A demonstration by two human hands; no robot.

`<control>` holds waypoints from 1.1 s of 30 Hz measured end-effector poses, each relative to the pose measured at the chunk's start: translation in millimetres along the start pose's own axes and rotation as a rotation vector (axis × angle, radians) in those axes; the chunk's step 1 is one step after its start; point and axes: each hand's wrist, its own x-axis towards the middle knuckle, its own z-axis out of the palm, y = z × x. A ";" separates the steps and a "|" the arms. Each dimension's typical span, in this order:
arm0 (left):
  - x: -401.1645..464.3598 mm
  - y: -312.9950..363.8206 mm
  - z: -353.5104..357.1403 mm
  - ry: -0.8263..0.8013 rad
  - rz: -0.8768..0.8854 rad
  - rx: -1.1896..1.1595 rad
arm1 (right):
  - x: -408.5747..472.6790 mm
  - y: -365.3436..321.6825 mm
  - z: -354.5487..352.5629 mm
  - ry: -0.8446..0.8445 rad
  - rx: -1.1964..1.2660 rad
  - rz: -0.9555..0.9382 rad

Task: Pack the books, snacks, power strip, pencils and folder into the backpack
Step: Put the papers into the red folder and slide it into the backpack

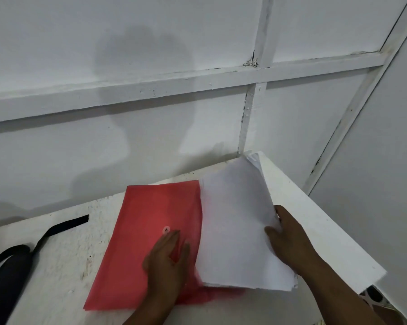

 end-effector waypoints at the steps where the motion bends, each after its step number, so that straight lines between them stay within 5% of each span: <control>1: 0.4 1.8 0.0 0.001 0.007 -0.002 | -0.4 -1.7 2.8 -0.028 -0.007 0.013; 20: 2.1 15.0 -1.4 -0.061 0.086 -0.049 | 7.5 -19.1 24.1 -0.280 -0.005 -0.109; 33: 8.3 16.7 1.1 -0.133 0.084 0.110 | 8.4 -45.6 90.4 -0.225 -0.168 -0.202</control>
